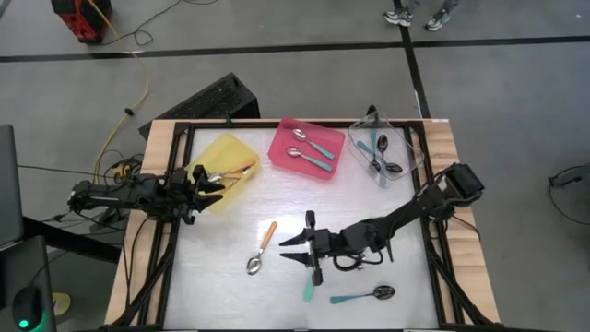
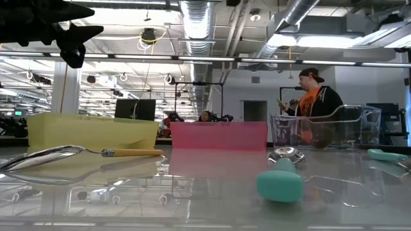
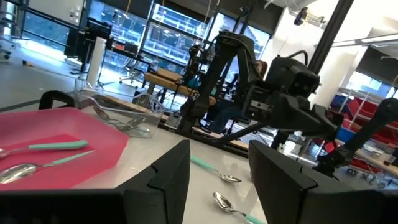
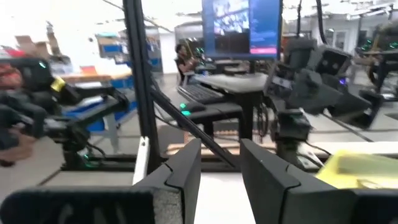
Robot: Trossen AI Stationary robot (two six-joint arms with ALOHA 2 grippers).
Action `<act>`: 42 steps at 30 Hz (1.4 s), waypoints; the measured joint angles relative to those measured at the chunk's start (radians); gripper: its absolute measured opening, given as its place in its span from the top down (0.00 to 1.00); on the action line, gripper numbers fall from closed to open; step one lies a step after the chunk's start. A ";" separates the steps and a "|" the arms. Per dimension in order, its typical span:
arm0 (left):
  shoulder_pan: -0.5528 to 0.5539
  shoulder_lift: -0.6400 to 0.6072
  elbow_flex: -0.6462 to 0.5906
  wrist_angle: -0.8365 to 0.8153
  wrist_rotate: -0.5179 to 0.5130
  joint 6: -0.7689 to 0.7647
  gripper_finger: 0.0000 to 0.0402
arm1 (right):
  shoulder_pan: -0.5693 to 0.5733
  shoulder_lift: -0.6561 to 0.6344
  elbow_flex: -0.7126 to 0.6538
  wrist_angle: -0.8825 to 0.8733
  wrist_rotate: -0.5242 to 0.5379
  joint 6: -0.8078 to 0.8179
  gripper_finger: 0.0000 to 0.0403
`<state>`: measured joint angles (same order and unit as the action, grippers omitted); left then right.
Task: Sort silverware by color (type)
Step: Put the green spoon into the red bin
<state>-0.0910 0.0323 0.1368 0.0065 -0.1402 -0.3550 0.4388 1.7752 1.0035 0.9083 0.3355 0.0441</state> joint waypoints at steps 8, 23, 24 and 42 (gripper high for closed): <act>0.000 0.000 0.000 -0.001 0.000 0.000 0.63 | -0.016 -0.001 0.000 0.011 -0.046 0.001 0.66; 0.000 0.000 0.000 -0.001 0.001 0.006 0.63 | -0.022 -0.001 0.000 0.004 -0.046 0.011 0.66; 0.000 0.000 0.000 -0.001 0.001 0.006 0.63 | -0.022 -0.001 0.000 0.004 -0.046 0.011 0.66; 0.000 0.000 0.000 -0.001 0.002 0.005 0.63 | -0.029 -0.001 0.000 -0.029 -0.046 0.046 0.66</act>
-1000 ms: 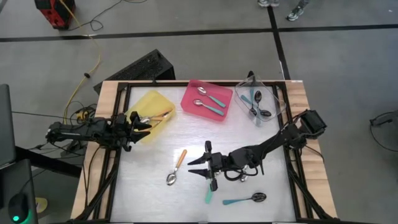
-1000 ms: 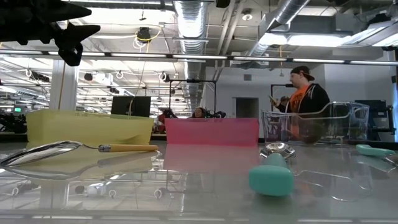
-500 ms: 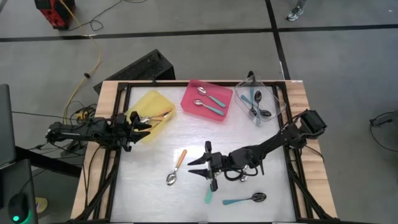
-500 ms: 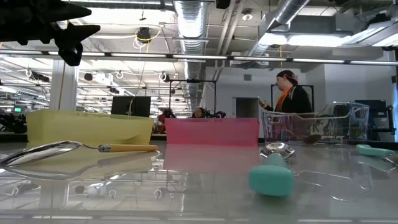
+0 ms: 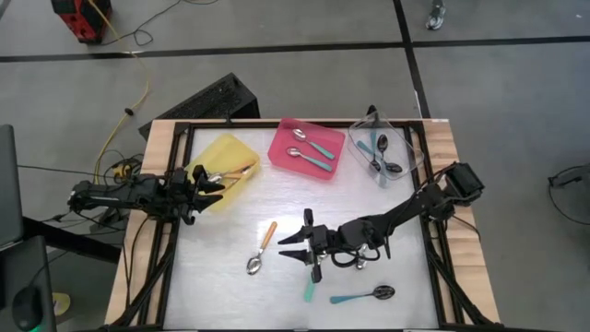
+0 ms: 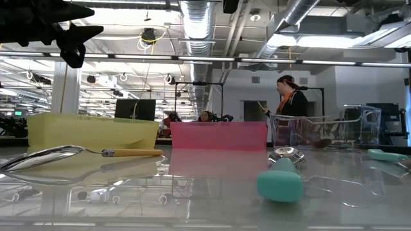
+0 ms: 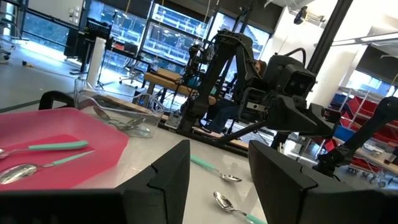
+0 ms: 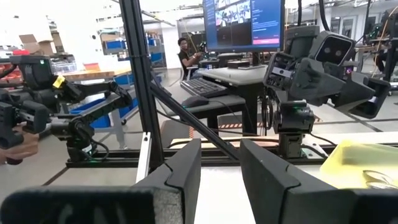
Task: Sort silverware by color (type)
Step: Put the green spoon into the red bin
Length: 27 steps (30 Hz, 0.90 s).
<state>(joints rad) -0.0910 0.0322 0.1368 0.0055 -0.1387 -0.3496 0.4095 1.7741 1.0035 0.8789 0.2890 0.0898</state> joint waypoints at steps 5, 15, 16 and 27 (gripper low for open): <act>0.000 0.000 0.000 0.000 0.000 0.000 0.63 | 0.000 0.000 0.000 0.000 0.000 0.000 0.66; 0.000 0.000 0.000 0.000 0.001 -0.005 0.63 | 0.000 0.000 0.000 -0.001 0.005 -0.001 0.66; 0.000 0.000 0.000 0.000 0.001 -0.005 0.63 | 0.000 0.000 0.000 -0.006 0.005 -0.001 0.66; 0.000 0.000 0.000 0.000 0.001 -0.008 0.63 | 0.000 0.000 0.000 -0.056 0.008 0.000 0.59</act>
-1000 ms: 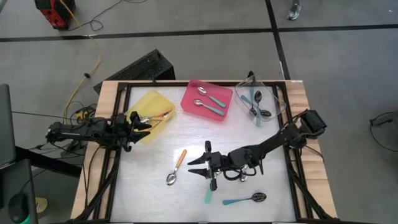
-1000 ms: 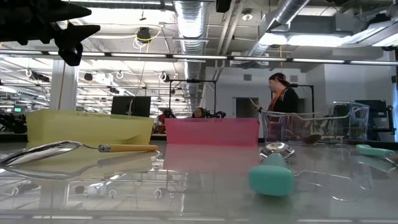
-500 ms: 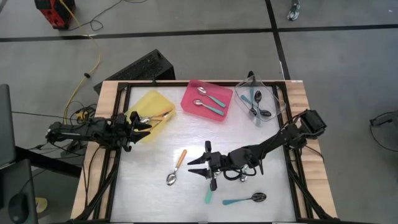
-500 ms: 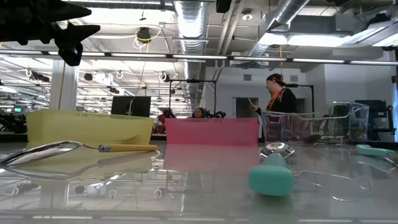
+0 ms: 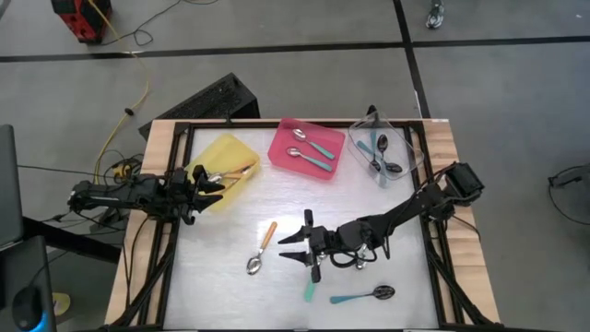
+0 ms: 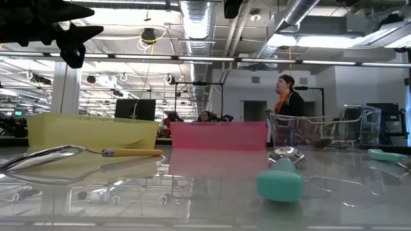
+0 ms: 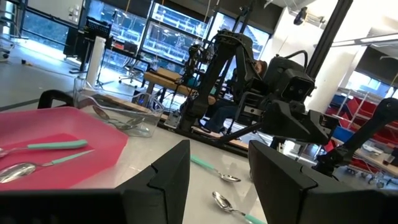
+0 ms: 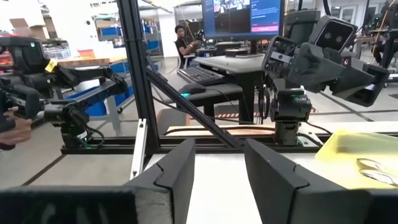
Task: Sort silverware by color (type)
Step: Put the green spoon into the red bin
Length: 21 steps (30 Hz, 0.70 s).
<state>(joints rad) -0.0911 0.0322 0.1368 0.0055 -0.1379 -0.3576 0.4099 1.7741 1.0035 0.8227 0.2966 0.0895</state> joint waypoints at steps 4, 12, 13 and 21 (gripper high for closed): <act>0.000 0.000 0.000 0.000 0.000 -0.004 0.63 | 0.001 0.000 0.000 -0.002 0.000 0.001 0.56; 0.000 0.000 0.000 0.000 0.000 -0.005 0.63 | 0.001 0.000 0.000 -0.077 0.023 0.068 0.54; 0.000 0.000 0.000 0.000 0.000 -0.005 0.63 | 0.001 0.000 0.000 -0.092 0.040 0.083 0.54; 0.000 0.000 0.000 0.000 0.001 -0.032 0.63 | 0.017 -0.026 0.000 -0.127 0.048 0.117 0.53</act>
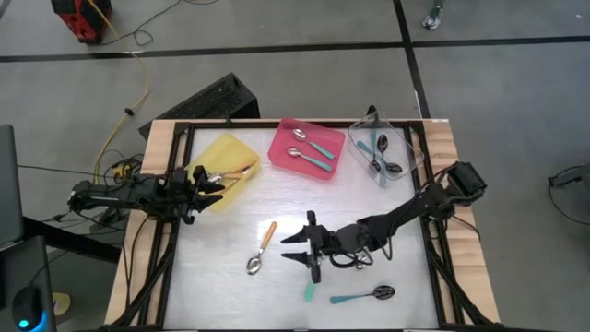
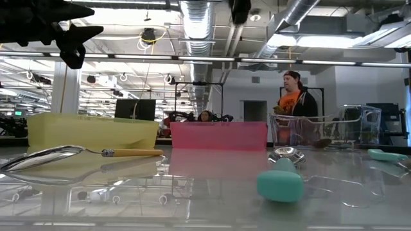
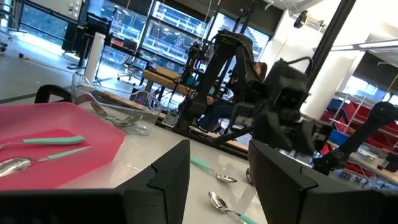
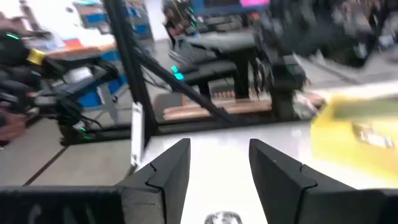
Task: Sort silverware by color (type)
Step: Put the green spoon into the red bin
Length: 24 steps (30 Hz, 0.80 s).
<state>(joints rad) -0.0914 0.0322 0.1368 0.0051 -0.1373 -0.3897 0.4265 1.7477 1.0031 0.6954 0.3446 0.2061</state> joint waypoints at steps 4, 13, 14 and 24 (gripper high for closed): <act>0.000 0.000 0.000 0.000 0.000 0.000 0.63 | 0.030 -0.063 0.000 0.009 -0.001 -0.111 0.51; 0.000 0.000 0.000 0.000 0.019 -0.012 0.63 | 0.146 -0.224 0.000 -0.314 0.173 -0.189 0.51; 0.000 0.000 0.000 0.000 0.024 -0.012 0.63 | 0.160 -0.239 0.000 -0.363 0.210 -0.160 0.51; 0.000 0.000 0.000 0.000 0.025 -0.011 0.63 | 0.250 -0.305 0.000 -0.865 0.343 0.306 0.51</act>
<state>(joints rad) -0.0910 0.0322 0.1368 0.0055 -0.1120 -0.4010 0.6769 1.4426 1.0031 -0.1695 0.6880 0.5119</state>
